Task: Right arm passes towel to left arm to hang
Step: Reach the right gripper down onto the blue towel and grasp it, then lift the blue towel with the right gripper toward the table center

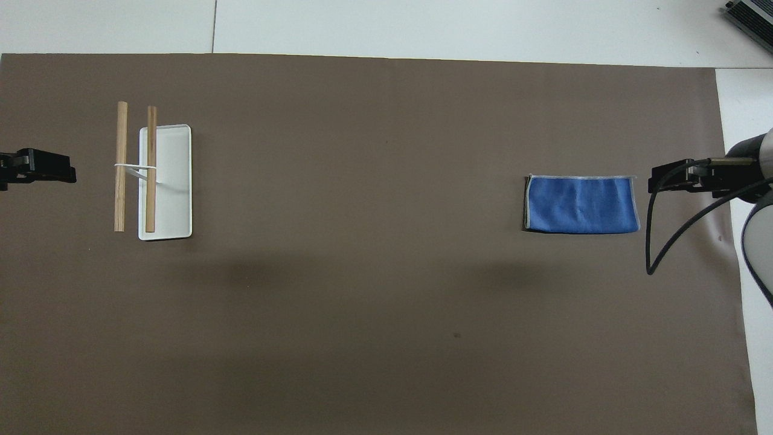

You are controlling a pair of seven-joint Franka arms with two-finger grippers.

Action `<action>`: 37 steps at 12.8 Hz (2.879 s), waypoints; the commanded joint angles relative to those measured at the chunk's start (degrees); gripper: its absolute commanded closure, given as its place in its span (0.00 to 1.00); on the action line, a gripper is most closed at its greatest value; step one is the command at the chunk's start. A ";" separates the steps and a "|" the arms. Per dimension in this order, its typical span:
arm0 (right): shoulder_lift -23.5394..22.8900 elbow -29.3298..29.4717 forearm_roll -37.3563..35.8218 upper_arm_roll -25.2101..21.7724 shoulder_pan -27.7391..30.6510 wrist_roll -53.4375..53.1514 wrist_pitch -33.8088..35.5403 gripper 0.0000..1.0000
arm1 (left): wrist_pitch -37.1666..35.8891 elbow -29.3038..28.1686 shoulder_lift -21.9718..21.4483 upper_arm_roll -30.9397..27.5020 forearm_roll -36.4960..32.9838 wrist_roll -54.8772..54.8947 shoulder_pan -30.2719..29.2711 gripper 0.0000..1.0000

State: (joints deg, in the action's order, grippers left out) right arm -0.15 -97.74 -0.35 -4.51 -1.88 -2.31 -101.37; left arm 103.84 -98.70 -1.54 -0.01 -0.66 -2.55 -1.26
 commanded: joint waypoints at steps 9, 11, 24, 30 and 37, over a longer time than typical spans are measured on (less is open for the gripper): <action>-8.54 -9.23 1.15 0.20 2.75 5.56 -18.06 0.00 | 0.57 -2.02 -1.72 0.18 0.75 0.53 -0.67 0.00; -10.48 -10.19 1.15 0.20 2.84 5.56 -21.92 0.00 | 0.57 -2.02 -1.72 0.18 0.75 0.53 -0.67 0.00; -20.24 -10.37 1.06 0.46 0.74 5.47 -32.40 0.00 | 0.57 -2.02 -1.72 0.18 0.75 0.53 -0.67 0.00; -21.04 -13.07 1.06 0.55 -0.58 4.94 -34.07 0.00 | 0.57 -1.93 -1.72 0.18 0.75 0.53 -0.67 0.00; -19.63 -18.27 1.06 0.47 -0.15 8.11 -37.30 0.00 | 0.57 -1.93 -1.72 0.18 0.75 0.53 -0.67 0.00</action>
State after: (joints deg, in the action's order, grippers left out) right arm -21.16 -113.37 -0.35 -4.25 -2.65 3.41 -135.36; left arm 103.84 -98.70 -1.54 -0.01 -0.66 -2.55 -1.26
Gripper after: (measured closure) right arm 0.000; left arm 0.000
